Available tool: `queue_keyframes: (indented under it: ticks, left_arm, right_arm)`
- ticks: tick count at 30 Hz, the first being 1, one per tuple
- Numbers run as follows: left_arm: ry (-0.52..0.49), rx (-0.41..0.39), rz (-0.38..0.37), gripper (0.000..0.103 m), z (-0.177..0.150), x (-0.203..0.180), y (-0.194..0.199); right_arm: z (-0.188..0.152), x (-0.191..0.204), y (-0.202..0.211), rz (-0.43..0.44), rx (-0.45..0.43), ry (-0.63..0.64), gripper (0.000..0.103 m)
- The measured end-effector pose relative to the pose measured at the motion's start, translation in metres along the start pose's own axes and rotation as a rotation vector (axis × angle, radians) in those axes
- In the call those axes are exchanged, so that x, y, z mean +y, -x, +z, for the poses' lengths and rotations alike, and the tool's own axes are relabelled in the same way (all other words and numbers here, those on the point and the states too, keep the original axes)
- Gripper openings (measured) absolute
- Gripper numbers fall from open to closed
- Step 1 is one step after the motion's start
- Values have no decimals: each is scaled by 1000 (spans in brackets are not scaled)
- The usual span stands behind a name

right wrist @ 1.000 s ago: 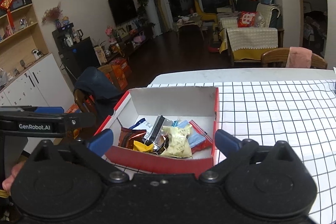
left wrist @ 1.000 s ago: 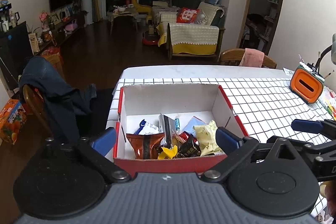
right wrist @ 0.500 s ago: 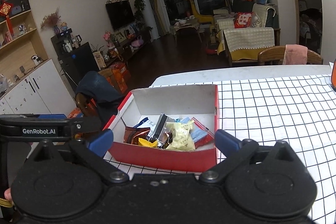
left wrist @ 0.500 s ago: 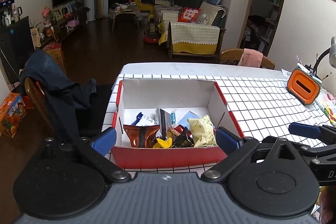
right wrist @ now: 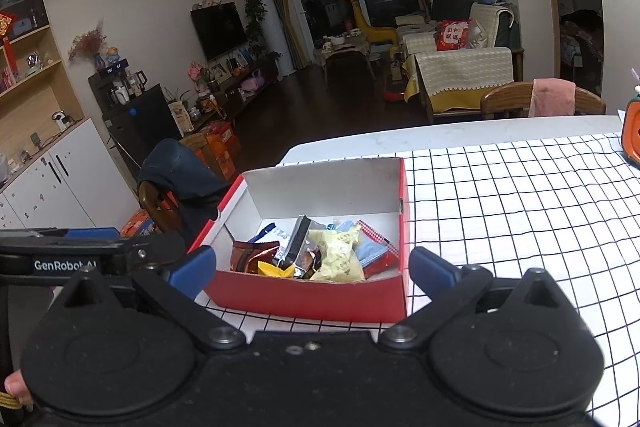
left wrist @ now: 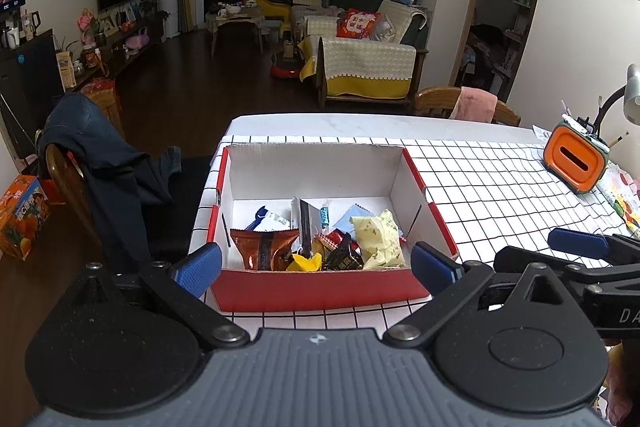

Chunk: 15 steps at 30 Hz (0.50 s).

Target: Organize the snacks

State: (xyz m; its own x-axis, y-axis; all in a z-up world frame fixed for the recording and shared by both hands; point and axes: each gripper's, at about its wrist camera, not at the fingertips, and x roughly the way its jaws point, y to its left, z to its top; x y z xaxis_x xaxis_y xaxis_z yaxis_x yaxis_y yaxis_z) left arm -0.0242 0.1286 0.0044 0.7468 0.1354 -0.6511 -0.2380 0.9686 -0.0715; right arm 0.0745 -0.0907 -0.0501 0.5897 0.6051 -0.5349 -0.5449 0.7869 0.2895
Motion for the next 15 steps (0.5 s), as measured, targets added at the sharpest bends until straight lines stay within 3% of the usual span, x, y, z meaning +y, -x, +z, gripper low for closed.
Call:
queue_keyframes:
  ticks: [15]
  left_arm:
    - [-6, 3, -2, 101, 1, -1, 0]
  right_arm:
    - [1, 4, -3, -1, 2, 15, 103]
